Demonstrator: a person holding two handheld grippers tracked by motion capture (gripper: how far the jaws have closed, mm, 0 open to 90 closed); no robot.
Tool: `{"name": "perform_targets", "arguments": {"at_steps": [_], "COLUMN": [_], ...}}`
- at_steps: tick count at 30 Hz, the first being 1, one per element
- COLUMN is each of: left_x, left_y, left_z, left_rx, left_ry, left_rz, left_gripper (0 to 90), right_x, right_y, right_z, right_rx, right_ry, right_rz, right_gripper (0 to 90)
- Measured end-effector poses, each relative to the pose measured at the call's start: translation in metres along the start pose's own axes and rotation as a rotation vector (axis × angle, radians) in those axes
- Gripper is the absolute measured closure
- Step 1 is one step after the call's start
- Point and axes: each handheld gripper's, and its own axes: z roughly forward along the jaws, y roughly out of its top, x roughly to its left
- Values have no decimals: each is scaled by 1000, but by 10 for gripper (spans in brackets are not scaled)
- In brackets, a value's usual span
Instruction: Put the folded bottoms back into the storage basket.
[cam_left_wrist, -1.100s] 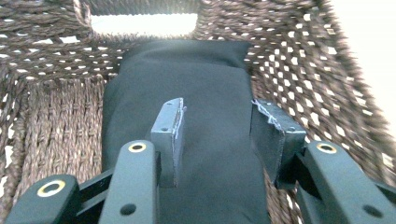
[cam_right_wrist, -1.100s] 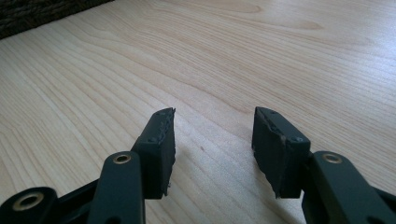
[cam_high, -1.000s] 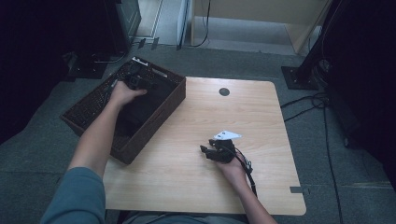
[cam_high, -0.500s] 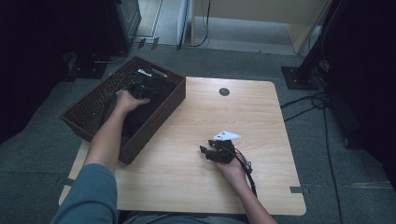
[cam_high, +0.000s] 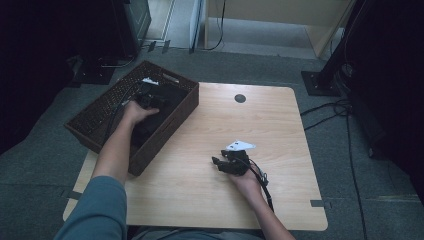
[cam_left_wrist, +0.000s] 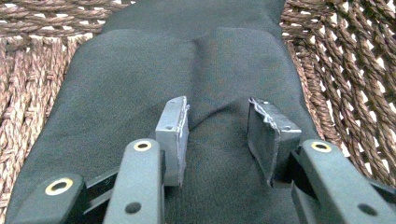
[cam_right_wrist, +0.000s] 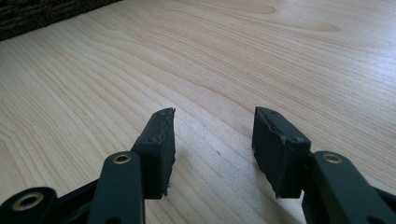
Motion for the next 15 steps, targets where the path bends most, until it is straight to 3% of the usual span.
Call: {"name": "perform_targets", "arguments": {"at_steps": [8, 15], "left_x": [-7, -16], "left_y": [5, 17], "left_z": [-4, -26], "left_rx": [16, 74], "left_ry": [14, -24], "left_rz": [21, 54], "left_gripper": [538, 486], "right_x": [0, 0], "right_y": [0, 0], "right_z": [-1, -1], "right_rx": [0, 0], "right_ry": [4, 7], "right_rz": [6, 9], "right_gripper": [487, 486]}}
